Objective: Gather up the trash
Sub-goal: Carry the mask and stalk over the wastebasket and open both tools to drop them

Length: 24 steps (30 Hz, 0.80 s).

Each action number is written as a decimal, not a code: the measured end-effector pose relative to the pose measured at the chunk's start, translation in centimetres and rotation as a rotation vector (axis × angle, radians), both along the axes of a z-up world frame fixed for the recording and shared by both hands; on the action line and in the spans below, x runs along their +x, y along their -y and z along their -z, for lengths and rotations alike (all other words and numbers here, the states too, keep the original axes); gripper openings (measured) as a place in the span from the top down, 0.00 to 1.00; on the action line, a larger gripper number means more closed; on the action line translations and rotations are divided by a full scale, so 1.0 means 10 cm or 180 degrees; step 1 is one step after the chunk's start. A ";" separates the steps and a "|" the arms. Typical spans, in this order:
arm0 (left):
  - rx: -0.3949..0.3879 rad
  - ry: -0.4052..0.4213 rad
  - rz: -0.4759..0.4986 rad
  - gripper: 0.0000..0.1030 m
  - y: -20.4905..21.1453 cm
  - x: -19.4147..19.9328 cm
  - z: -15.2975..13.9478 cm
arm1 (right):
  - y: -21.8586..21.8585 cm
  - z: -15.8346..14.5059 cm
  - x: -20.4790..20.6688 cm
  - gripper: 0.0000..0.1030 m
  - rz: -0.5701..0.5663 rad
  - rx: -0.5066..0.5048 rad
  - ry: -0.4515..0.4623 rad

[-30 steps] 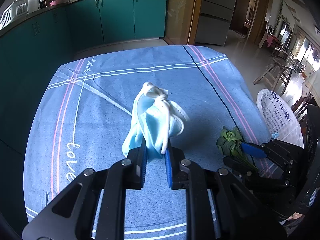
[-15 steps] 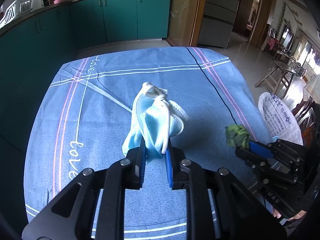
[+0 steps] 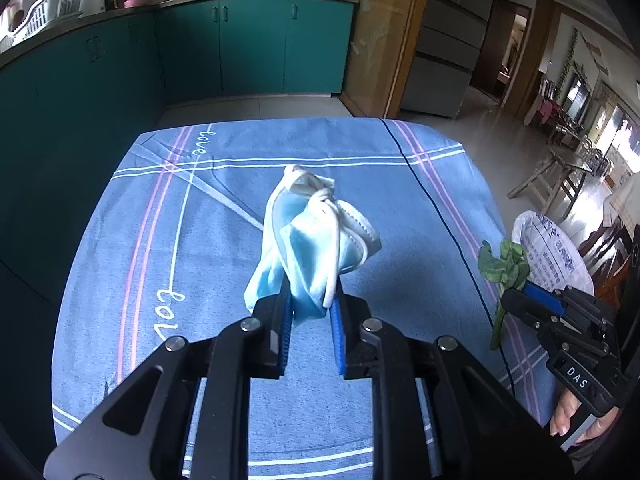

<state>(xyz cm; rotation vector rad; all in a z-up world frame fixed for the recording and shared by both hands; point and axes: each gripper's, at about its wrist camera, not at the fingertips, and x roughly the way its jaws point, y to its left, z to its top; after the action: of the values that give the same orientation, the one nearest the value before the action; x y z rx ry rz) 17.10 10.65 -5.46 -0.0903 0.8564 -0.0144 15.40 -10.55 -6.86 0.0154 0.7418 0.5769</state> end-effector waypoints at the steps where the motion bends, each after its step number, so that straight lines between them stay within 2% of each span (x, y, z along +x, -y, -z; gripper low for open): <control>1: 0.0017 0.0000 0.0016 0.83 0.01 0.00 0.00 | 0.00 -0.01 -0.01 0.82 0.0000 -0.0002 0.0008; 9: 0.0095 0.0024 0.0190 0.83 0.20 -0.02 0.02 | 0.19 -0.15 -0.03 0.82 0.0182 0.0089 0.0157; 17: 0.0039 0.0061 0.0367 0.83 0.51 -0.03 -0.02 | 0.92 -0.32 -0.08 0.82 0.0737 0.0156 0.0316; 24: 0.0054 0.0008 0.0725 0.83 1.18 0.05 -0.06 | 1.64 -0.36 -0.25 0.82 0.1205 0.0205 0.0334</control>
<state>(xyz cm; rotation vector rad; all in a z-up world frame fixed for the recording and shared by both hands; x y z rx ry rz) 17.56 -1.17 -4.87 0.0237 0.8607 -0.2207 12.95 -26.97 -3.22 0.1803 0.5981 0.2377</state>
